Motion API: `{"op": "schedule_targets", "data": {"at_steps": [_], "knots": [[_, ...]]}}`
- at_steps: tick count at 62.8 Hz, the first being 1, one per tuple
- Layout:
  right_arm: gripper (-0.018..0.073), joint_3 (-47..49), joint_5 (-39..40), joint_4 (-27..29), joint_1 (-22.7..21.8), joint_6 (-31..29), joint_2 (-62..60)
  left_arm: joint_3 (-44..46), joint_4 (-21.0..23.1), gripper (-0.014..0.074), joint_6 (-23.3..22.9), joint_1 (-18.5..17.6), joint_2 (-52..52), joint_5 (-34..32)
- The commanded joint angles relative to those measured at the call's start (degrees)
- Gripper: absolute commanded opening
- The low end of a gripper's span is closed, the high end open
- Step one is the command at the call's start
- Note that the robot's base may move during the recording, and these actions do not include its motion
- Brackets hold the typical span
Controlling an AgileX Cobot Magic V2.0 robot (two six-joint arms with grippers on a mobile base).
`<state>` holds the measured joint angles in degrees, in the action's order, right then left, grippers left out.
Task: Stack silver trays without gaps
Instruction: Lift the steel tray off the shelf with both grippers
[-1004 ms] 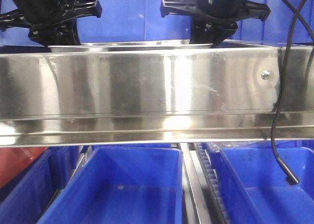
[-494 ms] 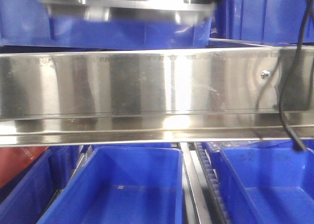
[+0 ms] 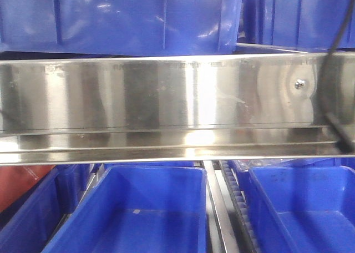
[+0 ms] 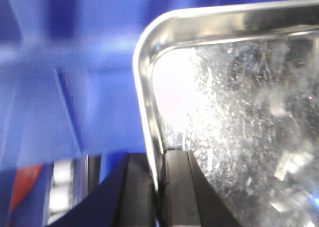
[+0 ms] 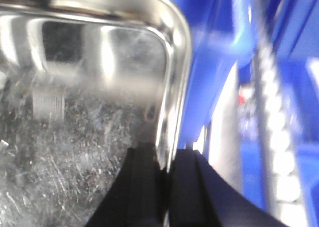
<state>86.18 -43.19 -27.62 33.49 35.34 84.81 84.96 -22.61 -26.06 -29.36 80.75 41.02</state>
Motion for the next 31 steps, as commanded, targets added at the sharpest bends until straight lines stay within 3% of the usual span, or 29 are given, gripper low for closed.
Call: {"op": "schedule_targets", "data": {"at_steps": [1,31], "knots": [[-0.008,0.58,3.91,-1.29,0.89,-0.7,-2.28,0.86,1.21,-0.0013,-0.07,-2.23,-2.54,-3.61],[-0.008,0.58,5.74,-2.01,0.89,0.1,-5.82,0.86,0.8,-0.0013,-0.07,-2.33,-4.91,-6.6]]}}
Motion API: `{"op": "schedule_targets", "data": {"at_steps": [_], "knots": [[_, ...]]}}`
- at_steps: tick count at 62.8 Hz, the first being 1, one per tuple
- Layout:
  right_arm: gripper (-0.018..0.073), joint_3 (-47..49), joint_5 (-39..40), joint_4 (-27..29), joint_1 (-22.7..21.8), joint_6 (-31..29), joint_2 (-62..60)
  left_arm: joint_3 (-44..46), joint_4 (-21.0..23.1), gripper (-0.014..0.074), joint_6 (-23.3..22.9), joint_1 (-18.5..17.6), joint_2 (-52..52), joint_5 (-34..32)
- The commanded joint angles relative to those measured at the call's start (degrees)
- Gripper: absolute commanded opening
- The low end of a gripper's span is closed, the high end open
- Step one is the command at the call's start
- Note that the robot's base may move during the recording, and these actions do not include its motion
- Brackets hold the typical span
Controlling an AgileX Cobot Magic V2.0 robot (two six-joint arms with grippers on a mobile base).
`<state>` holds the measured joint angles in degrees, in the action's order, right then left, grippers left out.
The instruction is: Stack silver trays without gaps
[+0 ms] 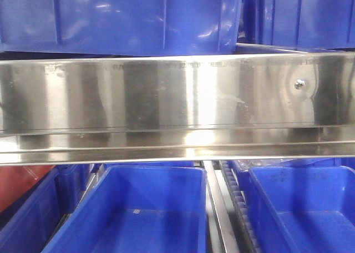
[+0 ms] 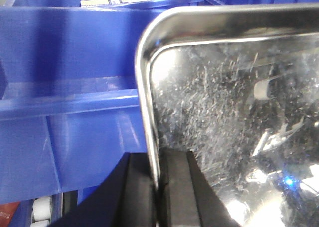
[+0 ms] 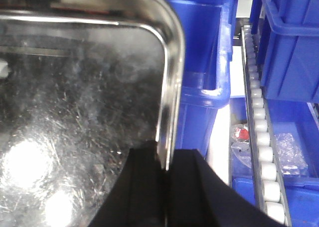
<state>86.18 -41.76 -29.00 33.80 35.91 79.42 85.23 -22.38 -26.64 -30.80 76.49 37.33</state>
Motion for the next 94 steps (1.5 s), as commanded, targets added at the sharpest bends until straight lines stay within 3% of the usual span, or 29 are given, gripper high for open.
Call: {"op": "schedule_targets", "data": {"at_steps": [1,40,71,94], "knots": [[-0.008,0.58,4.31,-0.62,0.57,-0.47,-0.43,0.6,0.3,-0.0013,0.51,-0.89,-0.65,-2.92],[-0.008,0.58,5.72,-0.62,0.57,-0.47,-0.43,0.6,-0.48,-0.0013,0.51,-0.89,-0.65,-2.92],[-0.008,0.58,12.7,-0.62,0.57,-0.47,-0.43,0.6,-0.48,-0.0013,0.51,-0.89,-0.65,-2.92],[-0.008,0.58,13.49,-0.62,0.57,-0.47,-0.43,0.6,-0.46,-0.0013,0.51,-0.89,-0.65,-11.55]]}}
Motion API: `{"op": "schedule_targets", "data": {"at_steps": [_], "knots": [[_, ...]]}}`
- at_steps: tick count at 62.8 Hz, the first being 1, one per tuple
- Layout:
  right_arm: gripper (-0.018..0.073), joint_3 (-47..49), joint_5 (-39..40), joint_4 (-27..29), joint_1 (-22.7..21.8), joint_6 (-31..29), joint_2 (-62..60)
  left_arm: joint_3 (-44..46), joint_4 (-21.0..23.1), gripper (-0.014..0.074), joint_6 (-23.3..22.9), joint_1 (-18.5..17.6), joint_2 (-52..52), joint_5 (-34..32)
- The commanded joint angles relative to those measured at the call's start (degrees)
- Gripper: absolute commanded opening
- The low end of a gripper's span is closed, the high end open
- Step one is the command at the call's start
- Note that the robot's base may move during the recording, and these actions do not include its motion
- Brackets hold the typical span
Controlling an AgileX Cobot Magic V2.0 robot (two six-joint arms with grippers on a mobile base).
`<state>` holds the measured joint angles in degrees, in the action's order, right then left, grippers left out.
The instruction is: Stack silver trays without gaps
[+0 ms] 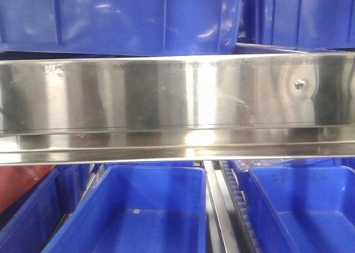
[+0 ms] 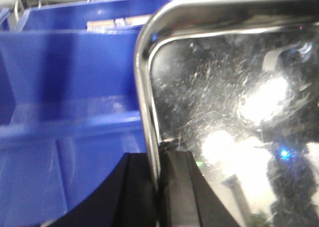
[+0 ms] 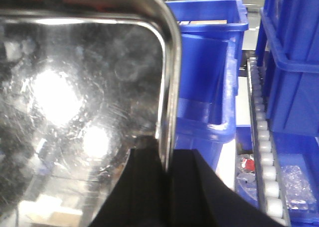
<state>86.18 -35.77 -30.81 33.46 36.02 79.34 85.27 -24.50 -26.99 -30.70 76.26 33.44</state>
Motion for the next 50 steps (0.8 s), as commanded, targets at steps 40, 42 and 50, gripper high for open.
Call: {"op": "schedule_targets", "data": {"at_steps": [40,42,50], "knots": [[-0.008,0.58,11.56,1.18,0.91,-0.58,-0.35,0.56,1.67,-0.0013,0.86,-1.0,-0.42,-10.93],[-0.008,0.58,11.73,1.18,0.91,-0.58,-0.35,0.56,1.67,-0.0013,0.86,-1.0,-0.42,-10.93],[-0.008,0.58,11.73,1.18,0.91,-0.58,-0.35,0.56,1.67,-0.0013,0.86,-1.0,-0.42,-10.93]]}}
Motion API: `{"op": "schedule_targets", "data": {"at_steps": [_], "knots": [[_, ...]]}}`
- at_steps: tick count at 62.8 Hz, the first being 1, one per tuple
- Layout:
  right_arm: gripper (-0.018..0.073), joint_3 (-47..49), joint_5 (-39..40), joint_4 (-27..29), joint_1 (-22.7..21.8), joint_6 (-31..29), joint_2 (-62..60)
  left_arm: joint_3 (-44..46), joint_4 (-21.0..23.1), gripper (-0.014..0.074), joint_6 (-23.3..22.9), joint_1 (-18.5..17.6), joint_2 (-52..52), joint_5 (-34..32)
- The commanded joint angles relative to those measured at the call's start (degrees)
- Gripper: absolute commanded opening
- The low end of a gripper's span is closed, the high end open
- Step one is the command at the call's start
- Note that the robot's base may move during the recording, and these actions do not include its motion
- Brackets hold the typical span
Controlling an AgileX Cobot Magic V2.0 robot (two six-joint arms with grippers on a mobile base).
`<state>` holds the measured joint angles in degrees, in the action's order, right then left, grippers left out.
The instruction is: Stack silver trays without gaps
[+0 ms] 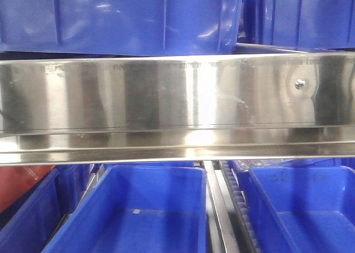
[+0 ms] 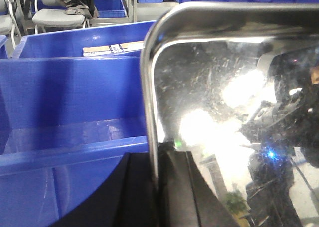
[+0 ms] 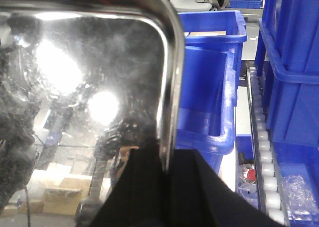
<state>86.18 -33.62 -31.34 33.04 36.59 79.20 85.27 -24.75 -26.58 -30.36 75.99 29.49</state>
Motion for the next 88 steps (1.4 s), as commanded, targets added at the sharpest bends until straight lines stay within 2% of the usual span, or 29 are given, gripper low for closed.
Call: {"op": "schedule_targets", "data": {"at_steps": [1,37,56,88], "knots": [[-0.008,0.58,9.58,1.71,1.33,-1.15,-0.21,0.56,1.91,-0.0013,0.45,-1.34,-0.15,-6.98],[-0.008,0.58,10.17,1.71,1.33,-1.15,-0.21,0.56,1.91,-0.0013,0.45,-1.34,-0.15,-6.98],[-0.008,0.58,14.35,1.71,1.33,-1.15,-0.21,0.56,1.91,-0.0013,0.45,-1.34,-0.15,-6.98],[-0.008,0.58,13.29,1.71,1.33,-1.15,-0.21,0.56,0.78,-0.0013,0.45,-1.34,-0.15,-6.97]]}}
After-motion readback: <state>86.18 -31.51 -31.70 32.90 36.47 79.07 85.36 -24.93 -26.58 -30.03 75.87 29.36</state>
